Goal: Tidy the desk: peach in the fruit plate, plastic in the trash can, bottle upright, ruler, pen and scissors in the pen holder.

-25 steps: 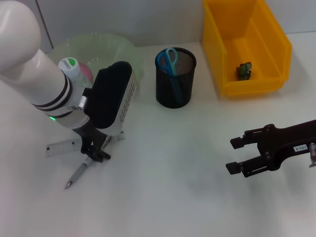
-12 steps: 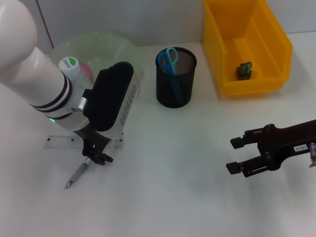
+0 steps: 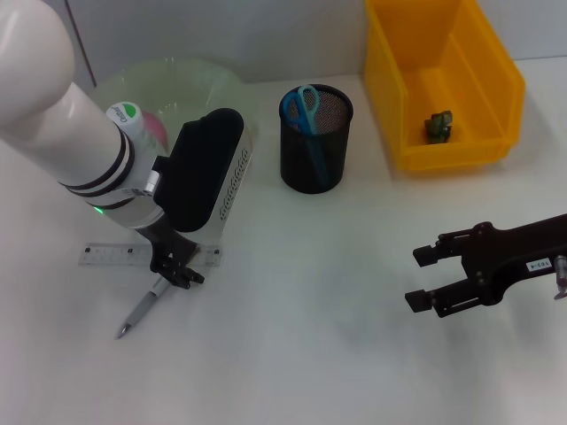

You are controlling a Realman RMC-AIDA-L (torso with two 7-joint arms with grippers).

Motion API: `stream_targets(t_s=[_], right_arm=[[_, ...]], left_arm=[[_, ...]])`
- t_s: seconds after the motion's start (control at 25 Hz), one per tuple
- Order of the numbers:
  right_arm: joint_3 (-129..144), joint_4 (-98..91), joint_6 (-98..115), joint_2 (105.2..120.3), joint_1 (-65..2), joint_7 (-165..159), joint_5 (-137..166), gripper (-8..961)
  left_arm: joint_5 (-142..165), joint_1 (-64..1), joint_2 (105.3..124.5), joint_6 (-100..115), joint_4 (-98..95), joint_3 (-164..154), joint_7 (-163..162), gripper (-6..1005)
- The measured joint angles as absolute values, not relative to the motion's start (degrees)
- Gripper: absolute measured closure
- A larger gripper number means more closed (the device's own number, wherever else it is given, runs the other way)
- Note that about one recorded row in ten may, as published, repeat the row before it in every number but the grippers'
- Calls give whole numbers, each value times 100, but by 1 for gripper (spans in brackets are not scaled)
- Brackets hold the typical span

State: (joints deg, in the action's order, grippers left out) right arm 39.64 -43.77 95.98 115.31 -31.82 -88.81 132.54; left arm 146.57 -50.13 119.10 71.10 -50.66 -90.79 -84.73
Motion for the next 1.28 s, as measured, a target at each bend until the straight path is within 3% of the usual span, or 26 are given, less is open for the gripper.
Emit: stream_targets(t_s=[1.28], right_arm=[[3970, -4377, 9531, 11560, -3229, -8909, 13294, 135]], left_arm=[[14675, -5046, 11909, 7366, -5011, -9168, -8435, 290]])
